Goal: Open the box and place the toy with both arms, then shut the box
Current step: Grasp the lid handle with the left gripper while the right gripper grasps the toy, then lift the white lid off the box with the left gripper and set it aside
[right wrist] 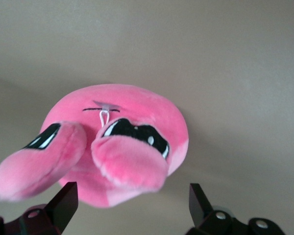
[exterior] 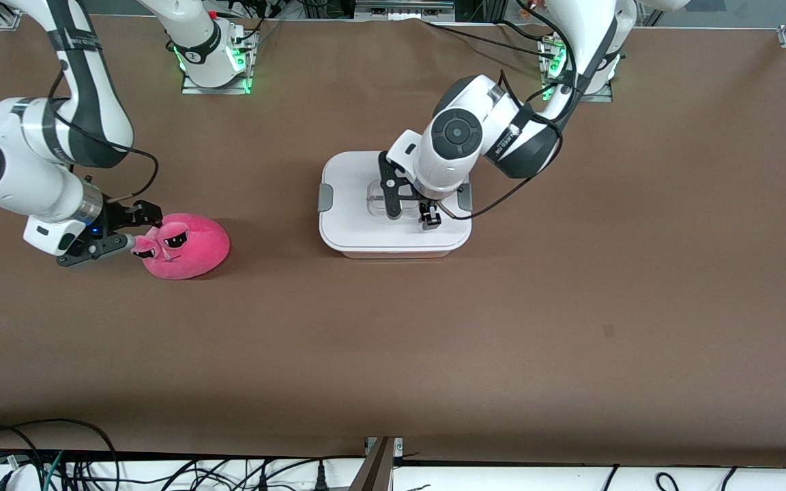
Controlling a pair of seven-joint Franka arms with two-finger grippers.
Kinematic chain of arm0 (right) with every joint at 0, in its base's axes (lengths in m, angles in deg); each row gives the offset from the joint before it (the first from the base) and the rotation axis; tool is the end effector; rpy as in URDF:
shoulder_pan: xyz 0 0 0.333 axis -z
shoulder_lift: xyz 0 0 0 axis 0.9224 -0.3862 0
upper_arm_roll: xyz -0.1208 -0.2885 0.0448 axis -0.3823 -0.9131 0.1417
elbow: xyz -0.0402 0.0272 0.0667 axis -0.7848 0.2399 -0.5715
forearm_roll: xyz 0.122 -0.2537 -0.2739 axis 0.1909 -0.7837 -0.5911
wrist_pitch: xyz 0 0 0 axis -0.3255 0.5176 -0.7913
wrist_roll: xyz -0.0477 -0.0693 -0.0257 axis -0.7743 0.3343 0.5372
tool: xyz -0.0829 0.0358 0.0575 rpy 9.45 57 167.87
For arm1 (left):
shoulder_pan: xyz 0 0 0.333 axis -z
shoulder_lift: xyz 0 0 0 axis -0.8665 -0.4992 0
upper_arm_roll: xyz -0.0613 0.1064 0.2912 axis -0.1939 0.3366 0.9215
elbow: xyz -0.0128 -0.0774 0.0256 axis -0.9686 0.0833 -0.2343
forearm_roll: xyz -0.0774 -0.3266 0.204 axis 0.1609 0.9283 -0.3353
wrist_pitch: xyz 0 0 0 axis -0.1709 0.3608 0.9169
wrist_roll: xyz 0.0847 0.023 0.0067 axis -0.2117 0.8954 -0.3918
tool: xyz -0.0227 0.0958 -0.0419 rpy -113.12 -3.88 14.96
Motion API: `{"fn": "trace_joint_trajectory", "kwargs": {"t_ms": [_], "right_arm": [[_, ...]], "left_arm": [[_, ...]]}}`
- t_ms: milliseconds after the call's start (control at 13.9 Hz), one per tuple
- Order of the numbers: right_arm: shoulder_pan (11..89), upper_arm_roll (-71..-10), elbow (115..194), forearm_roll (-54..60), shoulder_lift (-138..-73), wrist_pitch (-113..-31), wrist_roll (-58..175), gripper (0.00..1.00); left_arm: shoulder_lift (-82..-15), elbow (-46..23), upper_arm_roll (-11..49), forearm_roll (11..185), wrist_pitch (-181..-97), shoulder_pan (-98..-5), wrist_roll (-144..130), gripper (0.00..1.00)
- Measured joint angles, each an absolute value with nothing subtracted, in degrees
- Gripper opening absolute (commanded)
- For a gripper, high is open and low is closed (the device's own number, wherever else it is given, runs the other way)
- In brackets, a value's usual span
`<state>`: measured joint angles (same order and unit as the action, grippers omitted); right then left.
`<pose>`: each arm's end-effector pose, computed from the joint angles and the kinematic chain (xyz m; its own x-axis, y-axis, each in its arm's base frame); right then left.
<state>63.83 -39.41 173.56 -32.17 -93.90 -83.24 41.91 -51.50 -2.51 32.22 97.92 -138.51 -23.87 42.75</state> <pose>0.5774 -0.0053 0.3325 0.9375 0.3450 -0.0461 0.3442 -0.9386 -0.0246 0.5131 -0.4485 0.3438 0.1872 -0.9790 0.0803 -0.9709 -0.1720 0.1669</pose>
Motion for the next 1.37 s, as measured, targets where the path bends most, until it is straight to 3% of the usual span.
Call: {"fn": "trace_joint_trajectory", "kwargs": {"t_ms": [72, 144, 216, 287, 575, 647, 719, 790, 862, 934, 1365], "right_arm": [[63.83, -39.18, 174.85, -32.17, -93.91, -85.52, 41.90, 1.00], [63.82, -38.91, 175.62, -32.16, -93.91, -86.96, 41.89, 1.00], [63.80, -38.39, 175.98, -32.16, -93.91, -87.83, 41.89, 1.00], [63.79, -37.75, 176.09, -32.15, -93.91, -88.53, 41.89, 1.00], [63.76, -36.47, 176.82, -32.15, -94.60, -92.73, 41.89, 1.00], [63.75, -36.21, 177.38, -32.14, -94.95, -94.40, 41.89, 0.91], [63.75, -36.10, 178.02, -32.14, -95.32, -96.02, 41.89, 0.71], [63.75, -36.07, 178.61, -32.14, -95.71, -97.38, 41.89, 0.38], [63.76, -36.07, 178.94, -32.14, -96.01, -98.17, 41.89, 0.14], [63.76, -36.07, 179.01, -32.14, -96.12, -98.43, 41.89, 0.00], [63.75, -36.05, 178.17, -32.13, -95.92, -98.43, 41.89, 0.00]], "left_arm": [[-51.53, -2.47, 32.19, 97.92, -138.51, -23.17, 42.84, 0.59], [-51.62, -2.46, 32.17, 97.92, -138.51, -22.38, 43.11, 0.42], [-51.73, -2.44, 32.15, 97.92, -138.54, -21.65, 44.19, 0.18], [-51.83, -2.35, 32.13, 97.87, -138.66, -21.05, 46.19, 0.00], [-51.94, -0.65, 32.32, 97.72, -138.77, -20.67, 50.82, 0.00], [-51.94, -0.48, 32.43, 97.71, -138.76, -20.68, 50.96, 0.00], [-51.94, -0.39, 32.46, 97.71, -138.75, -20.69, 51.11, 0.00], [-51.94, -0.30, 32.46, 97.71, -138.71, -20.69, 51.24, 0.00], [-51.92, -0.16, 32.46, 97.71, -138.67, -20.69, 51.32, 0.00], [-51.81, 0.05, 32.47, 97.71, -138.59, -20.70, 51.36, 0.00], [-46.42, 1.77, 32.99, 97.71, -128.59, -21.57, 51.49, 0.00]]}}
